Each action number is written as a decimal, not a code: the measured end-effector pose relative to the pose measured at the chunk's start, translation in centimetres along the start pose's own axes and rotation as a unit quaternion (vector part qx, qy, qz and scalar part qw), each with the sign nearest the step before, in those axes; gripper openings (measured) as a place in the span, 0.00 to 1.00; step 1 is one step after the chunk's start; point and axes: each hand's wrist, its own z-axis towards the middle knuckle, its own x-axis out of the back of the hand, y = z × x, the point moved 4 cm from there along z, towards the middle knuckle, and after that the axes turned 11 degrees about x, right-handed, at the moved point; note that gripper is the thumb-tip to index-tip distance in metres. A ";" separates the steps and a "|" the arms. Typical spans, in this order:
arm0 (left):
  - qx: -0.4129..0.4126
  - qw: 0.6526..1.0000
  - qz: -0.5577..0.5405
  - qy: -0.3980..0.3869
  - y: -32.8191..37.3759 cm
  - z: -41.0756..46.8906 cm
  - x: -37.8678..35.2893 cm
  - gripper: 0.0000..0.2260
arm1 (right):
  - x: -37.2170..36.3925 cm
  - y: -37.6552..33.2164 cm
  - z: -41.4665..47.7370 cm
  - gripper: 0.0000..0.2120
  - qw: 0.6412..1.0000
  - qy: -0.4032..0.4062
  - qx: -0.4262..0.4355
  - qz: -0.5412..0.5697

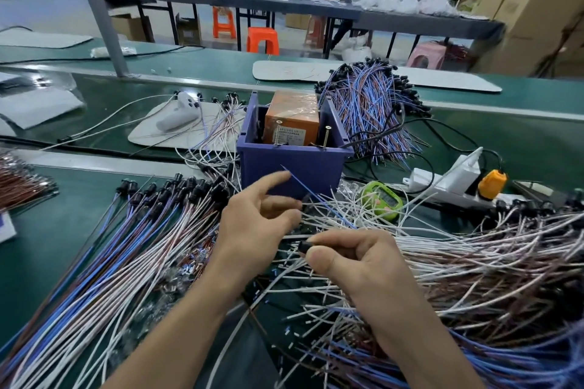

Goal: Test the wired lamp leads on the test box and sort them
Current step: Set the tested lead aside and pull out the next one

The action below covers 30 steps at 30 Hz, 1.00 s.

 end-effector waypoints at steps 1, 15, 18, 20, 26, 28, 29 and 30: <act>-0.014 1.000 0.012 0.021 0.3 0.0 0.3 0.20 | 0.1 0.0 0.0 0.09 1.000 0.002 -0.001 0.004; 0.022 0.912 0.397 0.098 7.5 -1.9 10.9 0.12 | 0.2 0.7 0.0 0.06 0.998 0.011 0.029 -0.057; 0.068 0.886 0.459 0.003 5.7 -3.0 11.4 0.12 | -0.1 0.7 0.0 0.06 0.996 0.009 0.033 -0.086; 0.074 0.880 0.470 -0.007 4.6 -3.7 11.5 0.12 | -0.1 0.7 0.1 0.06 0.994 0.009 0.038 -0.101; 0.083 0.876 0.474 -0.031 2.6 -5.2 11.0 0.11 | -0.4 1.1 0.2 0.08 0.994 0.003 0.048 -0.103; 0.091 0.867 0.489 -0.046 2.1 -5.7 10.5 0.10 | -0.4 1.2 0.2 0.06 0.992 -0.001 0.054 -0.110; 0.098 0.862 0.494 -0.054 1.9 -5.9 10.2 0.10 | -0.4 1.3 0.2 0.06 0.992 -0.004 0.057 -0.115; 0.106 0.858 0.499 -0.060 1.7 -6.0 9.9 0.10 | -0.4 1.3 0.2 0.06 0.991 -0.006 0.059 -0.119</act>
